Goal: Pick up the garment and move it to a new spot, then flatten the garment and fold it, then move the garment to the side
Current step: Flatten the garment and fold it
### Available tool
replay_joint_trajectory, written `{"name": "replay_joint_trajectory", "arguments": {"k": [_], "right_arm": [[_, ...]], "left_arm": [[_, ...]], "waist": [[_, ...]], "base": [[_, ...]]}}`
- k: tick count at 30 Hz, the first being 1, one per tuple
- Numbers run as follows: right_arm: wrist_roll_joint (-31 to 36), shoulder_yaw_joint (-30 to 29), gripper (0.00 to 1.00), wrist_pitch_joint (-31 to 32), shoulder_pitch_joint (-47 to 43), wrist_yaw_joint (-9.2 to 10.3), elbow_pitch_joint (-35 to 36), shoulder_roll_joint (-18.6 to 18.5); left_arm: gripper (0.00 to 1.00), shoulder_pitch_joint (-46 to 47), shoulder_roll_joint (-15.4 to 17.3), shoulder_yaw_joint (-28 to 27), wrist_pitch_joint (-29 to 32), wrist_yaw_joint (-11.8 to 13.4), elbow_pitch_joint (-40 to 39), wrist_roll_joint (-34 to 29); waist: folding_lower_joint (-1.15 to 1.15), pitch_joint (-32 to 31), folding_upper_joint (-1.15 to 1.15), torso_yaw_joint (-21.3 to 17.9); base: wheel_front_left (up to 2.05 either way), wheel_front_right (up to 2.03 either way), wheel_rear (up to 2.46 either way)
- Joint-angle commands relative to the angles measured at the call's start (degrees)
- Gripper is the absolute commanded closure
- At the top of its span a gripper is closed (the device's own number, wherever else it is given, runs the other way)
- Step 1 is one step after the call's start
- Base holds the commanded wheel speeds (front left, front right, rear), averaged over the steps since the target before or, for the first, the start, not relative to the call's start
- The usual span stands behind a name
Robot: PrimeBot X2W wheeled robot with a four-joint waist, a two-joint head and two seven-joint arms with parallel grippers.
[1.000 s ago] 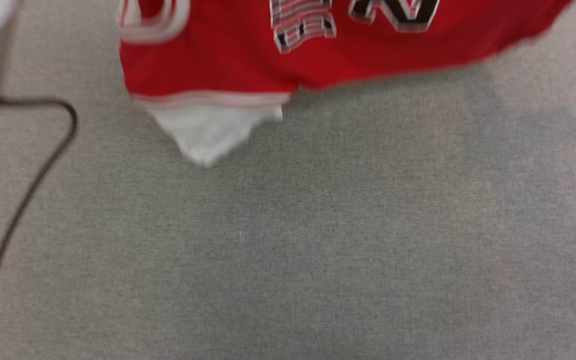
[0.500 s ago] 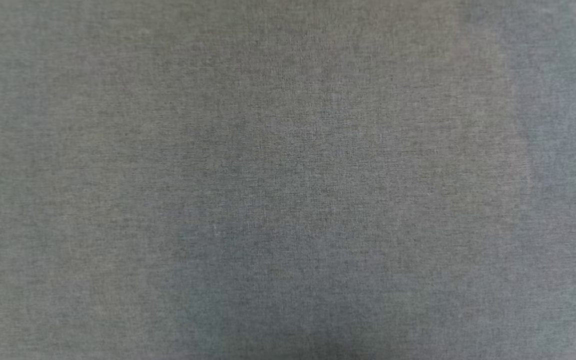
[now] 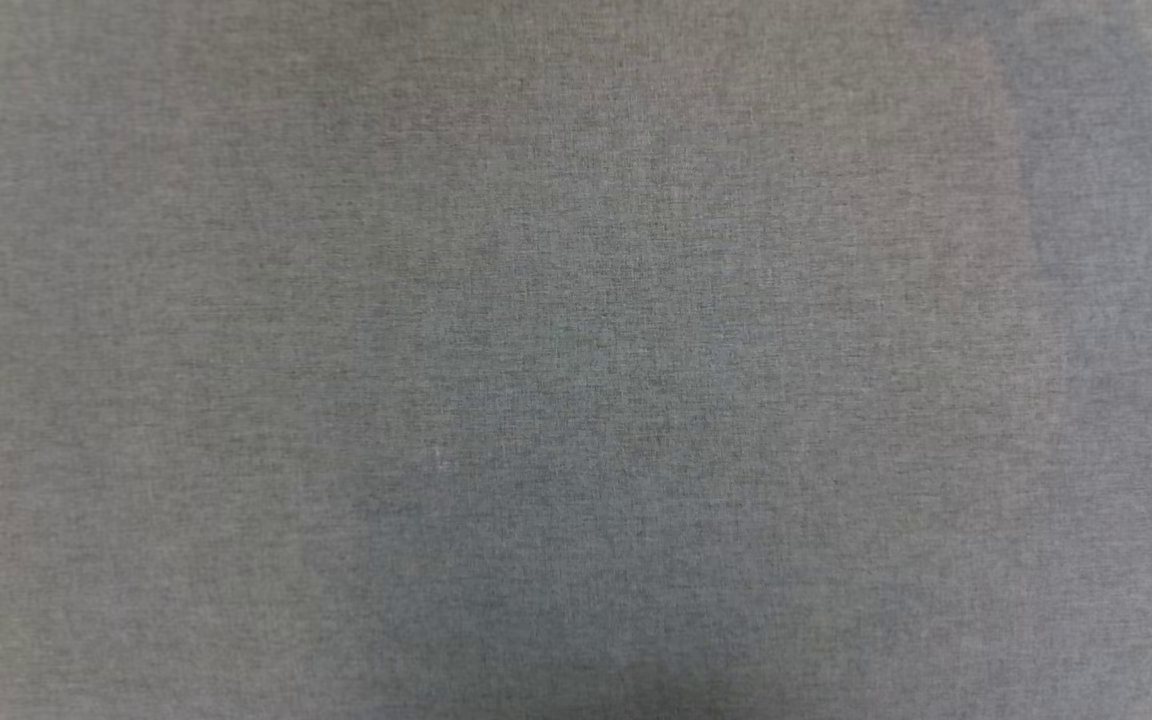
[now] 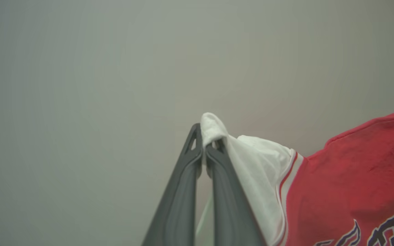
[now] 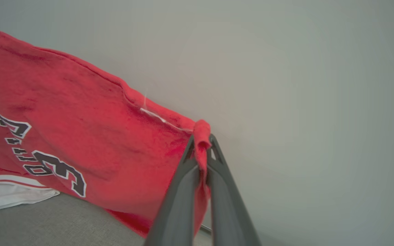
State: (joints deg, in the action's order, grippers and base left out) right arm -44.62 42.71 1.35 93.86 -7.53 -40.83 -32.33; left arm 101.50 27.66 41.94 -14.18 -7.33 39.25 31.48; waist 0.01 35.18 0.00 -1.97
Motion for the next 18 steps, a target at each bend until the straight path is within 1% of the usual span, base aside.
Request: {"name": "replay_joint_trajectory", "arguments": {"k": [1,5,9,11,18], "right_arm": [[-1.12,1.19,1.0,-0.83,-2.2,0.04,0.04,-0.08],[-4.43,5.16,1.0,-2.6,-7.65,0.04,0.88,-0.93],[-7.96,8.91,1.0,-4.02,-13.77,0.04,2.32,-2.29],[-9.72,10.66,1.0,-4.77,-17.12,0.04,3.38,-3.31],[-15.03,16.79,1.0,-7.28,-30.46,0.04,8.38,-7.37]], "left_arm": [[1.0,-3.01,0.66,0.0,-0.58,-0.02,-0.62,0.68],[1.0,-11.41,1.69,0.76,-0.76,0.69,-3.35,0.26],[1.0,-21.03,2.99,-0.16,-0.8,2.16,-7.85,1.17],[1.0,-26.7,3.72,-0.66,-0.8,3.21,-10.54,1.88],[1.0,-47.82,7.87,-0.51,-0.81,8.29,-20.49,3.58]], "waist": [[-0.01,-2.12,0.0,0.64],[-0.01,-5.57,0.0,1.16],[-0.01,-9.23,0.0,1.48],[-0.01,-11.07,0.0,1.72],[-0.01,-17.3,0.0,2.38]], "base": [[0.0,0.0,0.0],[0.0,0.0,0.0],[0.0,0.0,0.0],[0.0,0.0,0.0],[0.0,0.0,0.0]]}}
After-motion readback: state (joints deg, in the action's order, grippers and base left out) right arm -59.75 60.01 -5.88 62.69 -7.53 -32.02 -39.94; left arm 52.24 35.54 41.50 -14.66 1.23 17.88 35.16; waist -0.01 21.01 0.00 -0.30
